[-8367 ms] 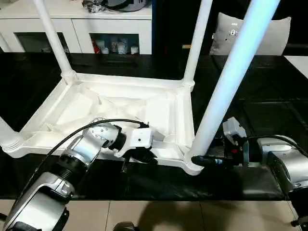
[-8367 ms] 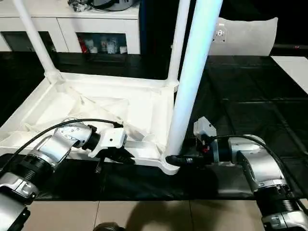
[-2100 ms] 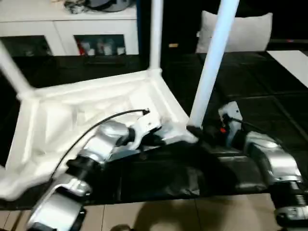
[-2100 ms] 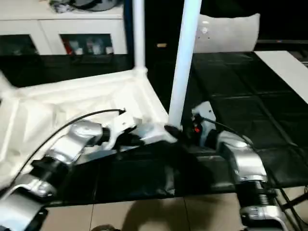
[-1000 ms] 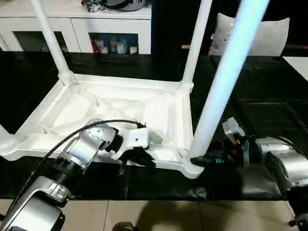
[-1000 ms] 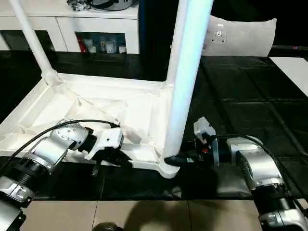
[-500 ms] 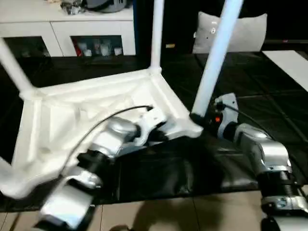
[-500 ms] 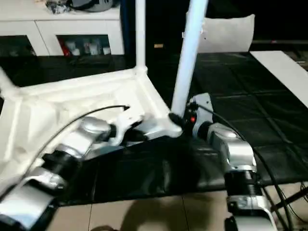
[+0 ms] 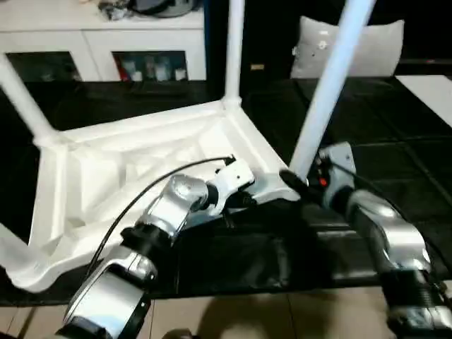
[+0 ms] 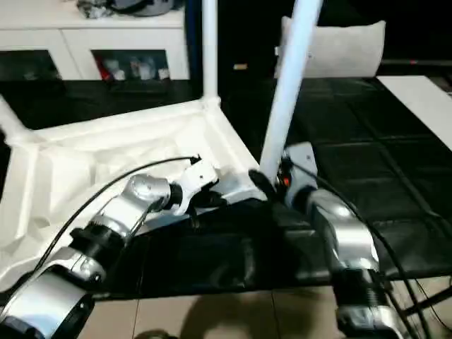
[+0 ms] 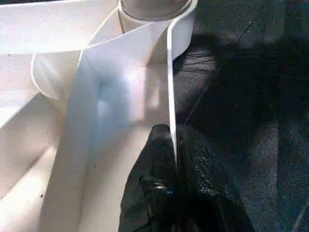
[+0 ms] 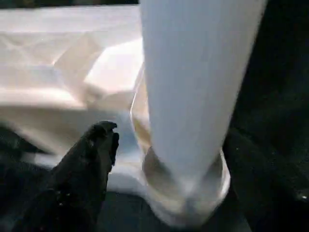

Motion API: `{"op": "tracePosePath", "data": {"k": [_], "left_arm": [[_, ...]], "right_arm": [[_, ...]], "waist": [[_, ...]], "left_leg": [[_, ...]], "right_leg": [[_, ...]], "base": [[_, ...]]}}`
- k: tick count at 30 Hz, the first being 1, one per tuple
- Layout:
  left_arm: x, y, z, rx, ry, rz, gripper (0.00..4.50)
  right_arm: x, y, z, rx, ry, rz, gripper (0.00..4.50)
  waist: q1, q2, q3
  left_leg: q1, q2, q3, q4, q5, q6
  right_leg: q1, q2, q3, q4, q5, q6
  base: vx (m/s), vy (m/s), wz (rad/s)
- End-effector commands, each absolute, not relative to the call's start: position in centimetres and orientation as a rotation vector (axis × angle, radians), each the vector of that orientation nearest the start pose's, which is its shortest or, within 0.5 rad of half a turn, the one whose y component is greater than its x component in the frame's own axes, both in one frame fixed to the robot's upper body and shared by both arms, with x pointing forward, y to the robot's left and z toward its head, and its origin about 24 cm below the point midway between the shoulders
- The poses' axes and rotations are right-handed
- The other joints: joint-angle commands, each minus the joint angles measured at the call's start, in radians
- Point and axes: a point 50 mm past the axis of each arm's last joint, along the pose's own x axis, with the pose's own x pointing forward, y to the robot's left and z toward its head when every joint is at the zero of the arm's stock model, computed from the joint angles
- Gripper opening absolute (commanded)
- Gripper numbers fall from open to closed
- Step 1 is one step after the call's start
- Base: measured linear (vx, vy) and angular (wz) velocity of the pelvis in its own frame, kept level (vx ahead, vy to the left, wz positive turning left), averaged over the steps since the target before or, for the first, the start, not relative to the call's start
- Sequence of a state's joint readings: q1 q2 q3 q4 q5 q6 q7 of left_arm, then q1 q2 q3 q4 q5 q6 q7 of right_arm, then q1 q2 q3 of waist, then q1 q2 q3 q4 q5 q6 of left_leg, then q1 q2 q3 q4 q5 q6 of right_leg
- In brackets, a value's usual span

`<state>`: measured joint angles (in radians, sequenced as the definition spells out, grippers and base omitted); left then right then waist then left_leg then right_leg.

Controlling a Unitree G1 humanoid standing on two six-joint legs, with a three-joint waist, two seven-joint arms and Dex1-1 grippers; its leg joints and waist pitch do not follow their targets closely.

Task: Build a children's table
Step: Rotate leg to tighten, then rotate table base

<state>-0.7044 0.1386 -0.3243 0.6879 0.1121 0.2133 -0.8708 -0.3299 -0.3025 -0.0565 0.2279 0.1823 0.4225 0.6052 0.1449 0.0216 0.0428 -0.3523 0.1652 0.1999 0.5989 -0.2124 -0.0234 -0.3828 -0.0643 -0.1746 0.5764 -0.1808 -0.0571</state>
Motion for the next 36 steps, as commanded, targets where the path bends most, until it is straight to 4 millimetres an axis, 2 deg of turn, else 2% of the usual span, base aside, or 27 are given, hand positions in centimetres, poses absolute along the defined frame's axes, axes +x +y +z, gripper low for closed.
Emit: {"op": "tracePosePath", "data": {"k": [1, 2, 3, 5, 8, 11, 12, 15, 16, 18, 19, 21, 22, 23, 24, 25, 26, 27, 29, 30, 32, 33, 34, 36], "left_arm": [[33.8, 6.0, 7.2, 0.347, 0.260, -1.129, 0.27], [33.7, 6.0, 7.2, 0.337, 0.254, -1.135, 0.43], [33.5, 6.1, 7.3, 0.324, 0.246, -1.144, 0.57], [33.2, 6.2, 7.5, 0.294, 0.232, -1.157, 0.67], [32.7, 6.5, 7.9, 0.259, 0.207, -1.165, 0.88], [32.2, 7.3, 8.1, 0.264, 0.205, -1.151, 1.04], [32.2, 7.4, 8.1, 0.265, 0.206, -1.150, 1.10], [30.9, 10.3, 8.3, 0.332, 0.245, -1.120, 1.43], [30.7, 11.2, 8.4, 0.359, 0.260, -1.105, 1.43], [30.3, 12.5, 8.6, 0.390, 0.286, -1.088, 1.59], [30.2, 12.7, 8.6, 0.395, 0.292, -1.084, 1.71], [30.1, 13.2, 8.7, 0.401, 0.301, -1.076, 1.89], [29.3, 14.5, 9.0, 0.415, 0.335, -1.065, 1.89], [28.8, 15.2, 9.0, 0.424, 0.363, -1.066, 1.97], [28.3, 15.6, 9.1, 0.428, 0.383, -1.067, 2.22], [27.9, 16.0, 9.1, 0.430, 0.403, -1.069, 2.28], [27.6, 16.2, 9.1, 0.424, 0.415, -1.066, 2.28], [27.4, 16.4, 9.1, 0.416, 0.423, -1.059, 2.40], [27.3, 16.5, 9.0, 0.411, 0.427, -1.054, 2.66], [27.3, 16.7, 8.8, 0.416, 0.445, -1.045, 2.73], [27.2, 16.8, 8.8, 0.420, 0.452, -1.042, 2.86], [27.3, 16.9, 8.7, 0.438, 0.458, -1.031, 3.10], [27.5, 17.2, 8.6, 0.458, 0.463, -1.000, 3.10], [27.9, 17.5, 8.5, 0.516, 0.474, -0.959, 3.18]], "right_arm": [[30.1, -18.8, 6.0, -0.014, 0.294, 0.569, 4.00], [29.9, -19.5, 6.2, -0.011, 0.286, 0.557, 4.05], [29.7, -20.1, 6.4, -0.015, 0.278, 0.546, 4.22], [29.4, -21.0, 6.8, -0.031, 0.256, 0.537, 4.36], [28.6, -21.5, 7.5, -0.024, 0.231, 0.606, 4.47], [27.5, -21.1, 8.2, 0.007, 0.211, 0.737, 4.50], [27.5, -21.1, 8.2, 0.008, 0.211, 0.740, 4.50], [26.2, -19.7, 8.7, 0.048, 0.221, 0.913, 4.50], [26.1, -19.3, 8.8, 0.061, 0.226, 0.945, 4.50], [26.0, -18.7, 8.9, 0.074, 0.227, 0.978, 4.50], [26.0, -18.6, 8.9, 0.074, 0.225, 0.982, 4.50], [26.0, -18.3, 9.0, 0.072, 0.221, 0.987, 4.50], [26.6, -17.5, 9.0, 0.063, 0.197, 0.976, 4.50], [27.2, -16.8, 8.9, 0.062, 0.188, 0.956, 4.50], [27.5, -16.4, 8.8, 0.063, 0.185, 0.946, 4.50], [27.9, -15.9, 8.7, 0.060, 0.182, 0.934, 4.50], [28.4, -15.2, 8.6, 0.057, 0.179, 0.916, 4.50], [28.9, -14.6, 8.5, 0.053, 0.177, 0.897, 4.50], [29.2, -14.2, 8.4, 0.051, 0.177, 0.885, 4.50], [30.3, -13.2, 8.3, 0.035, 0.171, 0.843, 4.50], [30.7, -12.8, 8.3, 0.032, 0.171, 0.826, 4.50], [31.2, -12.2, 8.4, 0.031, 0.161, 0.812, 4.50], [31.8, -11.4, 8.5, 0.032, 0.152, 0.796, 4.50], [33.2, -10.4, 8.7, 0.042, 0.145, 0.708, 4.50]], "waist": [[0.002, -0.021, -0.063], [0.002, -0.022, -0.063], [0.003, -0.019, -0.065], [0.005, -0.018, -0.068], [0.006, -0.019, -0.064], [0.007, -0.021, -0.062], [0.005, -0.019, -0.060], [0.002, -0.022, -0.060], [-0.001, -0.018, -0.057], [-0.001, -0.015, -0.054], [0.001, -0.014, -0.054], [0.004, -0.010, -0.053], [0.006, -0.014, -0.053], [0.002, -0.013, -0.057], [-0.001, -0.010, -0.054], [-0.002, -0.009, -0.056], [-0.005, -0.013, -0.055], [-0.006, -0.009, -0.056], [-0.005, -0.007, -0.054], [-0.003, -0.001, -0.054], [-0.005, -0.003, -0.055], [-0.004, -0.002, -0.055], [-0.005, 0.002, -0.056], [-0.011, -0.004, -0.055]], "left_leg": [[0.004, 0.084, -0.045, -0.062, -0.078, 0.079], [0.004, 0.085, -0.047, -0.062, -0.079, 0.077], [0.003, 0.086, -0.048, -0.061, -0.078, 0.077], [0.004, 0.094, -0.050, -0.061, -0.067, 0.078], [0.003, 0.093, -0.048, -0.061, -0.078, 0.089], [0.001, 0.088, -0.046, -0.061, -0.089, 0.099], [0.002, 0.085, -0.045, -0.061, -0.089, 0.100], [0.001, 0.093, -0.052, -0.064, -0.104, 0.091], [0.002, 0.090, -0.050, -0.065, -0.110, 0.091], [0.011, 0.085, -0.046, -0.065, -0.121, 0.081], [0.011, 0.087, -0.047, -0.066, -0.124, 0.076], [0.020, 0.092, -0.048, -0.067, -0.138, 0.063], [0.021, 0.093, -0.049, -0.067, -0.139, 0.061], [0.009, 0.101, -0.059, -0.074, -0.124, 0.048], [0.012, 0.095, -0.054, -0.070, -0.124, 0.049], [0.017, 0.098, -0.055, -0.071, -0.123, 0.042], [0.012, 0.097, -0.054, -0.073, -0.114, 0.040], [0.014, 0.097, -0.053, -0.072, -0.117, 0.031], [0.016, 0.094, -0.052, -0.072, -0.125, 0.027], [0.020, 0.098, -0.053, -0.072, -0.125, 0.020], [0.018, 0.097, -0.054, -0.074, -0.134, 0.010], [0.019, 0.098, -0.054, -0.074, -0.134, 0.007], [0.017, 0.098, -0.056, -0.075, -0.133, 0.003], [0.015, 0.095, -0.054, -0.075, -0.134, 0.004]], "right_leg": [[0.060, -0.135, 0.087, -0.091, -0.309, 0.012], [0.061, -0.136, 0.086, -0.092, -0.319, 0.019], [0.063, -0.138, 0.086, -0.090, -0.315, 0.017], [0.059, -0.135, 0.087, -0.083, -0.275, -0.002], [0.060, -0.137, 0.089, -0.083, -0.272, -0.012], [0.062, -0.134, 0.086, -0.088, -0.309, 0.007], [0.058, -0.129, 0.084, -0.094, -0.328, 0.020], [0.063, -0.134, 0.085, -0.089, -0.337, 0.019], [0.057, -0.130, 0.084, -0.093, -0.357, 0.024], [0.049, -0.124, 0.083, -0.103, -0.393, 0.025], [0.050, -0.126, 0.083, -0.102, -0.398, 0.024], [0.042, -0.124, 0.085, -0.104, -0.402, 0.018], [0.043, -0.126, 0.085, -0.104, -0.401, 0.016], [0.050, -0.134, 0.089, -0.085, -0.360, -0.015], [0.045, -0.130, 0.090, -0.091, -0.367, -0.011], [0.044, -0.133, 0.092, -0.087, -0.358, -0.020], [0.046, -0.133, 0.094, -0.084, -0.342, -0.036], [0.044, -0.134, 0.095, -0.079, -0.337, -0.051], [0.044, -0.133, 0.097, -0.084, -0.349, -0.051], [0.039, -0.132, 0.099, -0.082, -0.336, -0.052], [0.045, -0.133, 0.098, -0.081, -0.332, -0.050], [0.044, -0.135, 0.100, -0.081, -0.329, -0.048], [0.046, -0.135, 0.100, -0.076, -0.316, -0.052], [0.047, -0.135, 0.102, -0.076, -0.304, -0.054]], "base": [[0.000, 0.000, 0.00], [0.000, 0.000, 0.00], [0.000, 0.000, 0.00], [0.000, 0.000, 0.00], [0.000, 0.000, 0.00], [0.000, 0.000, 0.00], [0.000, 0.000, 0.00], [0.000, 0.000, 0.00], [0.000, 0.000, 0.00], [0.000, 0.000, 0.00], [0.000, 0.000, 0.00], [0.000, 0.000, 0.00], [0.000, 0.000, 0.00], [0.000, 0.000, 0.00], [0.000, 0.000, 0.00], [0.000, 0.000, 0.00], [0.000, 0.000, 0.00], [0.000, 0.000, 0.00], [0.000, 0.000, 0.00], [0.000, 0.000, 0.00], [0.000, 0.000, 0.00], [0.000, 0.000, 0.00], [0.000, 0.000, 0.00], [0.000, 0.000, 0.00]]}}
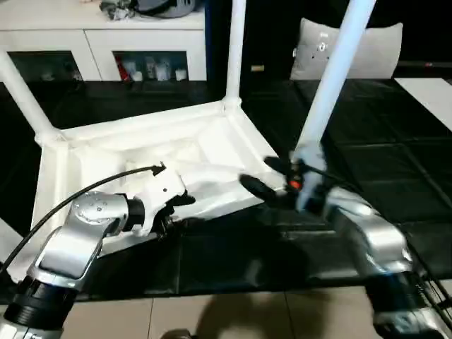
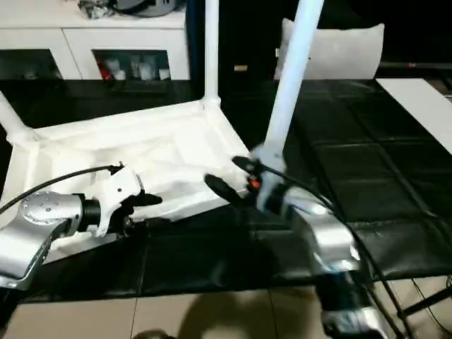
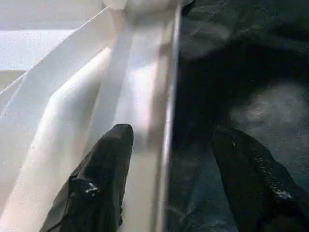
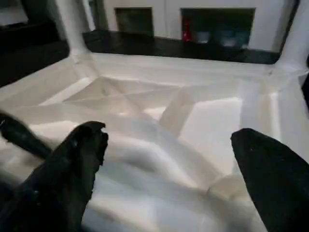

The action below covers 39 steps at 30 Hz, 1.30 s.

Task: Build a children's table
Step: Rotate table base

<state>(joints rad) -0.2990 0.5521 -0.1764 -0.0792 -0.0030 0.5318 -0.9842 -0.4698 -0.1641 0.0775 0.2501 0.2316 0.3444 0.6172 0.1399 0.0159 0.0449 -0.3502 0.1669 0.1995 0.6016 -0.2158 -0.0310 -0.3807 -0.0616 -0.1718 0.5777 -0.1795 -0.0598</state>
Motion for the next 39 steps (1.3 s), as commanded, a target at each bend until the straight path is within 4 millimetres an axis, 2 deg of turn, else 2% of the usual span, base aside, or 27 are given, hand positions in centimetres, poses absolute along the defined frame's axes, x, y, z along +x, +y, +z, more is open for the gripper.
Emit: {"op": "tracePosePath", "data": {"k": [1, 2, 9, 13, 16, 20, 21, 23, 26, 28, 31, 34, 35, 38, 39], "left_arm": [[27.9, 17.5, 8.5, 0.516, 0.474, -0.959, 3.18], [28.0, 17.7, 8.4, 0.548, 0.485, -0.947, 3.18], [27.9, 17.9, 8.4, 0.564, 0.501, -0.935, 3.18], [28.0, 17.9, 7.8, 0.595, 0.496, -0.924, 3.18], [28.1, 17.9, 7.6, 0.607, 0.499, -0.926, 3.18], [28.9, 18.0, 7.6, 0.662, 0.481, -0.885, 3.18], [29.2, 18.0, 7.7, 0.670, 0.471, -0.872, 3.18], [29.7, 18.0, 7.9, 0.678, 0.451, -0.847, 3.18], [30.0, 18.0, 8.0, 0.684, 0.440, -0.838, 3.18], [30.6, 17.8, 8.0, 0.707, 0.418, -0.827, 3.18], [31.1, 17.5, 8.0, 0.713, 0.398, -0.815, 3.18], [31.8, 17.2, 8.0, 0.727, 0.375, -0.795, 3.18], [32.2, 16.9, 7.9, 0.735, 0.363, -0.786, 3.18], [33.1, 16.4, 7.9, 0.744, 0.340, -0.770, 3.18], [33.4, 16.2, 7.9, 0.749, 0.331, -0.759, 3.18]], "right_arm": [[33.2, -10.4, 8.7, 0.042, 0.145, 0.708, 4.50], [34.2, -10.1, 8.7, 0.062, 0.152, 0.617, 4.50], [35.7, -10.6, 8.2, 0.106, 0.181, 0.427, 4.50], [36.6, -12.7, 7.9, 0.134, 0.165, 0.264, 4.50], [36.8, -13.3, 7.8, 0.137, 0.169, 0.233, 4.50], [37.4, -15.1, 7.8, 0.150, 0.173, 0.127, 4.50], [37.5, -15.5, 7.7, 0.147, 0.172, 0.110, 4.50], [37.5, -16.3, 7.7, 0.139, 0.173, 0.073, 4.50], [37.6, -16.7, 7.6, 0.139, 0.172, 0.056, 4.50], [37.5, -18.3, 7.4, 0.132, 0.172, 0.015, 4.50], [37.4, -19.6, 7.3, 0.124, 0.174, -0.022, 4.50], [37.2, -20.8, 7.3, 0.132, 0.172, -0.066, 4.50], [37.1, -21.3, 7.2, 0.129, 0.173, -0.089, 4.50], [36.7, -22.2, 6.9, 0.124, 0.178, -0.129, 4.50], [36.5, -22.5, 6.8, 0.127, 0.179, -0.140, 4.50]], "waist": [[-0.005, 0.004, -0.058], [-0.006, 0.001, -0.057], [-0.008, 0.009, -0.060], [-0.008, 0.011, -0.057], [-0.006, 0.008, -0.057], [-0.008, 0.005, -0.062], [-0.008, -0.003, -0.062], [-0.005, 0.001, -0.062], [-0.005, 0.000, -0.063], [-0.003, 0.000, -0.063], [0.001, -0.004, -0.064], [0.002, -0.006, -0.066], [0.000, -0.011, -0.066], [0.002, -0.011, -0.066], [0.002, -0.012, -0.068]], "left_leg": [[0.015, 0.093, -0.055, -0.078, -0.128, 0.008], [0.015, 0.094, -0.054, -0.080, -0.121, 0.007], [0.019, 0.099, -0.052, -0.081, -0.112, -0.017], [0.021, 0.097, -0.051, -0.081, -0.146, -0.030], [0.021, 0.096, -0.052, -0.082, -0.153, -0.025], [0.018, 0.093, -0.050, -0.078, -0.130, -0.017], [0.016, 0.093, -0.048, -0.078, -0.124, -0.011], [0.019, 0.093, -0.048, -0.077, -0.117, -0.008], [0.017, 0.095, -0.049, -0.077, -0.118, -0.010], [0.018, 0.092, -0.047, -0.075, -0.111, -0.006], [0.014, 0.092, -0.048, -0.074, -0.105, -0.003], [0.013, 0.090, -0.046, -0.072, -0.093, 0.008], [0.011, 0.090, -0.046, -0.071, -0.085, 0.012], [0.011, 0.085, -0.043, -0.068, -0.076, 0.024], [0.009, 0.089, -0.047, -0.069, -0.067, 0.026]], "right_leg": [[0.045, -0.139, 0.100, -0.076, -0.307, -0.054], [0.045, -0.138, 0.101, -0.077, -0.310, -0.051], [0.042, -0.137, 0.107, -0.058, -0.214, -0.087], [0.042, -0.140, 0.109, -0.065, -0.253, -0.078], [0.044, -0.139, 0.107, -0.069, -0.281, -0.061], [0.046, -0.137, 0.108, -0.061, -0.245, -0.075], [0.046, -0.136, 0.108, -0.061, -0.242, -0.076], [0.044, -0.136, 0.106, -0.062, -0.249, -0.077], [0.045, -0.135, 0.106, -0.060, -0.243, -0.072], [0.043, -0.134, 0.106, -0.061, -0.233, -0.074], [0.048, -0.136, 0.105, -0.058, -0.228, -0.076], [0.049, -0.135, 0.104, -0.059, -0.224, -0.074], [0.050, -0.135, 0.104, -0.058, -0.220, -0.073], [0.048, -0.133, 0.102, -0.064, -0.234, -0.064], [0.051, -0.134, 0.102, -0.059, -0.223, -0.064]], "base": [[0.000, 0.000, 0.00], [0.000, 0.000, 0.00], [0.000, 0.000, 0.00], [0.000, 0.000, 0.00], [0.000, 0.000, 0.00], [0.000, 0.000, 0.00], [0.000, 0.000, 0.00], [0.000, 0.000, 0.00], [0.000, 0.000, 0.00], [0.000, 0.000, 0.00], [0.000, 0.000, 0.00], [0.000, 0.000, 0.00], [0.000, 0.000, 0.00], [0.000, 0.000, 0.00], [0.000, 0.000, 0.00]]}}
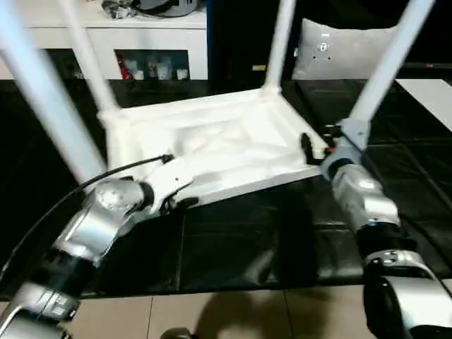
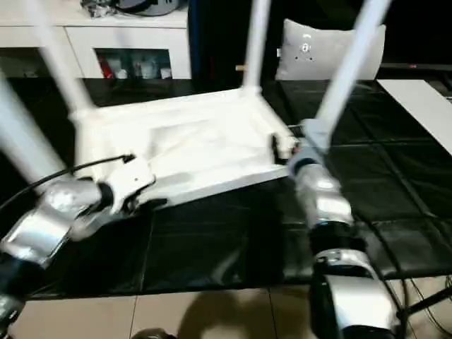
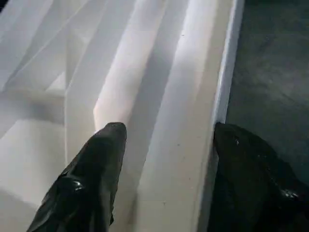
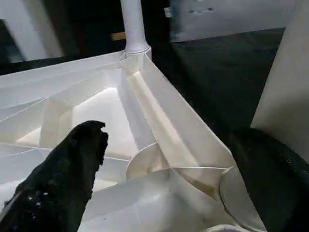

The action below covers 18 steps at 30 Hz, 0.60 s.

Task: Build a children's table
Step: Rotate table base

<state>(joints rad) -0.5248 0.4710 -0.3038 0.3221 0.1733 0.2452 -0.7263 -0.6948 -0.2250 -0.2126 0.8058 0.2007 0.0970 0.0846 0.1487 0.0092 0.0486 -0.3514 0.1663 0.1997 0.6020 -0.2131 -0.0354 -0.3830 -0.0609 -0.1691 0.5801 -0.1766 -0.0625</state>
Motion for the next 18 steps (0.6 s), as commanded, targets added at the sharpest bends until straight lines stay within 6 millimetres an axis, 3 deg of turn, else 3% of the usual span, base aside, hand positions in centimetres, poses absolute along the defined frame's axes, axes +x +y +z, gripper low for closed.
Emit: {"op": "tracePosePath", "data": {"k": [1, 4, 5, 6, 9, 13, 15, 18], "left_arm": [[33.4, 16.2, 7.9, 0.749, 0.331, -0.759, 3.18], [34.7, 15.8, 7.8, 0.748, 0.291, -0.683, 3.18], [35.0, 15.8, 7.8, 0.747, 0.284, -0.669, 3.18], [35.3, 15.7, 7.9, 0.736, 0.261, -0.630, 3.18], [35.9, 15.3, 8.1, 0.664, 0.211, -0.555, 3.18], [35.7, 14.9, 8.3, 0.537, 0.174, -0.545, 3.18], [34.9, 14.6, 8.6, 0.354, 0.134, -0.555, 3.18], [33.9, 14.7, 8.7, 0.252, 0.108, -0.565, 3.49]], "right_arm": [[36.5, -22.5, 6.8, 0.127, 0.179, -0.140, 4.50], [35.8, -23.4, 6.6, 0.110, 0.179, -0.188, 4.50], [35.7, -23.5, 6.6, 0.106, 0.178, -0.196, 4.50], [35.5, -23.7, 6.7, 0.100, 0.172, -0.201, 4.50], [35.2, -23.9, 6.8, 0.088, 0.160, -0.206, 4.50], [35.0, -23.6, 6.8, 0.099, 0.151, -0.183, 4.50], [34.7, -22.6, 6.9, 0.118, 0.136, -0.102, 4.50], [34.4, -21.6, 7.4, 0.128, 0.101, -0.014, 4.50]], "waist": [[-0.007, -0.005, -0.072], [-0.005, -0.006, -0.071], [-0.001, 0.007, -0.073], [-0.001, 0.000, -0.073], [0.001, 0.003, -0.075], [0.001, -0.001, -0.075], [-0.001, -0.003, -0.074], [-0.006, -0.005, -0.069]], "left_leg": [[0.010, 0.089, -0.047, -0.070, -0.070, 0.031], [0.014, 0.085, -0.042, -0.066, -0.062, 0.042], [0.011, 0.088, -0.047, -0.066, -0.065, 0.036], [0.012, 0.090, -0.045, -0.066, -0.069, 0.039], [0.013, 0.092, -0.048, -0.067, -0.080, 0.030], [0.010, 0.092, -0.047, -0.065, -0.072, 0.036], [0.008, 0.097, -0.048, -0.065, -0.077, 0.039], [0.002, 0.094, -0.046, -0.065, -0.081, 0.059]], "right_leg": [[0.053, -0.135, 0.099, -0.061, -0.226, -0.061], [0.048, -0.130, 0.098, -0.066, -0.214, -0.058], [0.052, -0.135, 0.098, -0.059, -0.208, -0.060], [0.050, -0.132, 0.096, -0.067, -0.212, -0.046], [0.052, -0.137, 0.095, -0.065, -0.210, -0.055], [0.053, -0.139, 0.095, -0.063, -0.189, -0.069], [0.057, -0.145, 0.096, -0.059, -0.184, -0.086], [0.055, -0.141, 0.095, -0.062, -0.187, -0.092]], "base": [[0.000, 0.000, 0.00], [0.000, 0.000, 0.00], [0.000, 0.000, 0.00], [0.000, 0.000, 0.00], [0.000, 0.000, 0.00], [0.000, 0.000, 0.00], [0.000, 0.000, 0.00], [0.000, 0.000, 0.00]]}}
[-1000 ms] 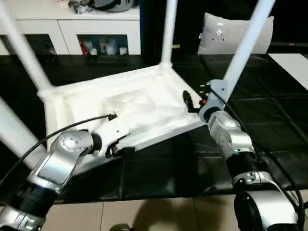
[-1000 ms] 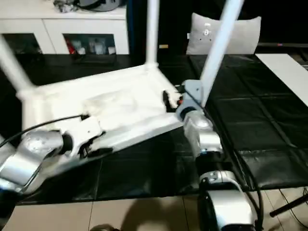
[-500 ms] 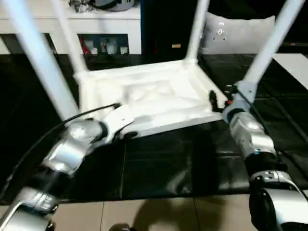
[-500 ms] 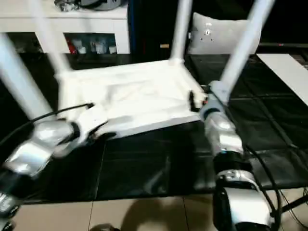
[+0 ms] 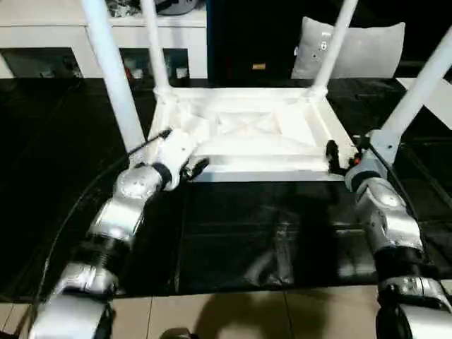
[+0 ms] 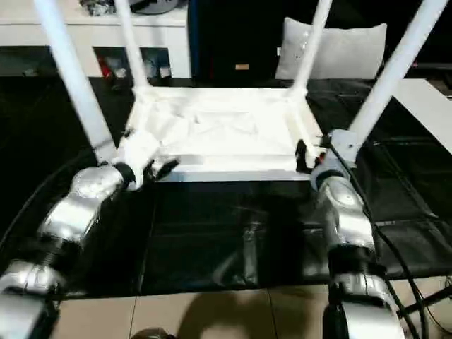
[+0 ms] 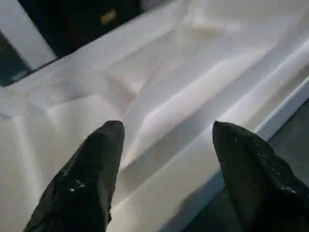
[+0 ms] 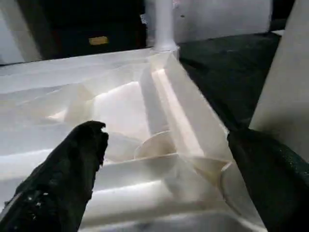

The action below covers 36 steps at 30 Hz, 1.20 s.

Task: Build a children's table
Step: Rotate table base

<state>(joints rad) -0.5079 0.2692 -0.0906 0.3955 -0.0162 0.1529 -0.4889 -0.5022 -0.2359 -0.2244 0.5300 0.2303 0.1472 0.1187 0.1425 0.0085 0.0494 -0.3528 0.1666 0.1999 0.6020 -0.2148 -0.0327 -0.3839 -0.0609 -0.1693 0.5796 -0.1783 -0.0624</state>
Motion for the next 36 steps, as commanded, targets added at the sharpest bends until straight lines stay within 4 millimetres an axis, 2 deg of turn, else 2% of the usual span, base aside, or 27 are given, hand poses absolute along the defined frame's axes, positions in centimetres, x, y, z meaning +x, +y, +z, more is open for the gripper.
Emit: {"op": "tracePosePath", "data": {"k": [1, 2, 3, 5, 6, 7, 8, 9, 11, 12, 13, 19, 23, 26, 29, 32, 34, 35, 36], "left_arm": [[33.7, 14.8, 8.7, 0.242, 0.102, -0.560, 3.49], [32.7, 15.2, 8.7, 0.211, 0.079, -0.532, 3.63], [32.3, 15.4, 8.7, 0.197, 0.071, -0.512, 3.77], [31.8, 15.5, 8.6, 0.183, 0.063, -0.506, 3.88], [31.4, 15.5, 8.5, 0.171, 0.060, -0.506, 4.00], [30.9, 15.6, 8.4, 0.155, 0.063, -0.508, 4.00], [30.9, 15.6, 8.4, 0.155, 0.063, -0.508, 4.13], [29.8, 15.8, 8.0, 0.125, 0.061, -0.495, 4.21], [29.2, 16.2, 7.8, 0.105, 0.056, -0.463, 4.29], [28.7, 16.7, 7.9, 0.090, 0.040, -0.408, 4.36], [28.7, 16.7, 7.9, 0.087, 0.037, -0.399, 4.44], [27.6, 17.9, 7.9, 0.055, 0.015, -0.246, 4.44], [27.6, 19.4, 7.5, 0.045, 0.038, -0.102, 4.44], [28.1, 20.0, 7.7, 0.040, 0.034, -0.045, 4.44], [29.2, 21.1, 8.1, 0.038, 0.023, 0.017, 4.44], [30.3, 21.4, 8.6, 0.033, 0.008, -0.002, 4.44], [31.8, 21.9, 9.2, 0.011, -0.001, -0.023, 4.44], [32.2, 22.0, 9.3, 0.004, -0.003, -0.026, 4.44], [32.2, 22.0, 9.3, 0.004, -0.003, -0.026, 4.44]], "right_arm": [[34.3, -21.5, 7.5, 0.128, 0.097, 0.004, 4.50], [34.1, -20.9, 7.7, 0.125, 0.090, 0.054, 4.50], [33.9, -20.7, 7.8, 0.118, 0.089, 0.077, 4.50], [33.7, -20.4, 7.9, 0.105, 0.084, 0.118, 4.50], [33.5, -20.1, 7.9, 0.095, 0.088, 0.151, 4.50], [33.3, -19.9, 7.8, 0.090, 0.096, 0.179, 4.50], [33.3, -19.9, 7.8, 0.090, 0.096, 0.179, 4.50], [32.8, -19.5, 7.5, 0.065, 0.128, 0.225, 4.50], [32.4, -19.4, 7.2, 0.037, 0.156, 0.248, 4.50], [32.1, -19.3, 6.9, 0.027, 0.187, 0.252, 4.50], [32.0, -19.3, 6.9, 0.028, 0.192, 0.252, 4.50], [31.0, -18.7, 6.4, 0.022, 0.281, 0.296, 4.50], [30.1, -18.1, 6.1, -0.061, 0.315, 0.383, 4.50], [29.7, -18.0, 5.8, -0.066, 0.334, 0.386, 4.50], [29.6, -18.2, 5.4, -0.041, 0.369, 0.356, 4.50], [29.5, -18.5, 5.1, -0.031, 0.388, 0.329, 4.50], [29.6, -19.1, 4.5, -0.021, 0.421, 0.276, 4.50], [29.7, -19.3, 4.3, -0.018, 0.428, 0.261, 4.50], [29.7, -19.3, 4.3, -0.018, 0.429, 0.260, 4.50]], "waist": [[0.000, -0.004, -0.070], [-0.002, -0.004, -0.067], [-0.006, -0.006, -0.064], [-0.009, -0.004, -0.063], [-0.009, -0.007, -0.058], [-0.009, -0.010, -0.058], [-0.008, -0.007, -0.058], [-0.007, -0.006, -0.059], [-0.008, -0.006, -0.055], [-0.007, -0.006, -0.056], [-0.008, -0.007, -0.056], [-0.007, -0.010, -0.050], [-0.006, -0.012, -0.052], [-0.007, -0.012, -0.052], [-0.006, -0.010, -0.055], [-0.004, -0.013, -0.058], [-0.001, -0.013, -0.059], [0.000, -0.016, -0.061], [0.001, -0.014, -0.061]], "left_leg": [[0.003, 0.093, -0.047, -0.065, -0.079, 0.056], [0.003, 0.087, -0.045, -0.066, -0.082, 0.064], [0.001, 0.094, -0.048, -0.068, -0.089, 0.065], [0.007, 0.088, -0.044, -0.067, -0.097, 0.068], [0.005, 0.087, -0.044, -0.068, -0.104, 0.071], [0.008, 0.086, -0.043, -0.069, -0.108, 0.071], [0.010, 0.088, -0.044, -0.070, -0.113, 0.069], [0.013, 0.093, -0.048, -0.071, -0.121, 0.058], [0.010, 0.095, -0.048, -0.073, -0.127, 0.058], [0.012, 0.091, -0.047, -0.072, -0.130, 0.055], [0.009, 0.092, -0.048, -0.073, -0.127, 0.055], [0.012, 0.085, -0.048, -0.073, -0.155, 0.050], [0.011, 0.079, -0.047, -0.071, -0.157, 0.052], [0.013, 0.079, -0.048, -0.071, -0.156, 0.053], [0.015, 0.079, -0.051, -0.071, -0.158, 0.050], [0.013, 0.083, -0.054, -0.072, -0.145, 0.045], [0.014, 0.078, -0.051, -0.070, -0.128, 0.049], [0.014, 0.079, -0.052, -0.071, -0.120, 0.047], [0.014, 0.081, -0.053, -0.072, -0.119, 0.045]], "right_leg": [[0.056, -0.141, 0.095, -0.061, -0.186, -0.092], [0.055, -0.136, 0.093, -0.069, -0.229, -0.073], [0.057, -0.140, 0.093, -0.072, -0.248, -0.066], [0.052, -0.131, 0.091, -0.078, -0.282, -0.050], [0.052, -0.130, 0.091, -0.083, -0.304, -0.041], [0.049, -0.128, 0.091, -0.086, -0.321, -0.033], [0.049, -0.130, 0.090, -0.087, -0.333, -0.030], [0.050, -0.129, 0.090, -0.086, -0.343, -0.021], [0.047, -0.127, 0.091, -0.089, -0.332, -0.022], [0.046, -0.126, 0.091, -0.090, -0.332, -0.021], [0.050, -0.126, 0.092, -0.088, -0.323, -0.021], [0.048, -0.123, 0.086, -0.105, -0.394, 0.026], [0.047, -0.119, 0.081, -0.110, -0.405, 0.065], [0.045, -0.116, 0.079, -0.113, -0.408, 0.075], [0.044, -0.116, 0.078, -0.112, -0.399, 0.079], [0.047, -0.121, 0.081, -0.105, -0.372, 0.073], [0.045, -0.122, 0.084, -0.103, -0.354, 0.066], [0.046, -0.122, 0.084, -0.099, -0.350, 0.062], [0.046, -0.125, 0.084, -0.100, -0.346, 0.060]], "base": [[0.000, 0.000, 0.00], [0.000, 0.000, 0.00], [0.000, 0.000, 0.00], [0.000, 0.000, 0.00], [0.000, 0.000, 0.00], [0.000, 0.000, 0.00], [0.000, 0.000, 0.00], [0.000, 0.000, 0.00], [0.000, 0.000, 0.00], [0.000, 0.000, 0.00], [0.000, 0.000, 0.00], [0.000, 0.000, 0.00], [0.000, 0.000, 0.00], [0.000, 0.000, 0.00], [0.000, 0.000, 0.00], [0.000, 0.000, 0.00], [0.000, 0.000, 0.00], [0.000, 0.000, 0.00], [0.000, 0.000, 0.00]]}}
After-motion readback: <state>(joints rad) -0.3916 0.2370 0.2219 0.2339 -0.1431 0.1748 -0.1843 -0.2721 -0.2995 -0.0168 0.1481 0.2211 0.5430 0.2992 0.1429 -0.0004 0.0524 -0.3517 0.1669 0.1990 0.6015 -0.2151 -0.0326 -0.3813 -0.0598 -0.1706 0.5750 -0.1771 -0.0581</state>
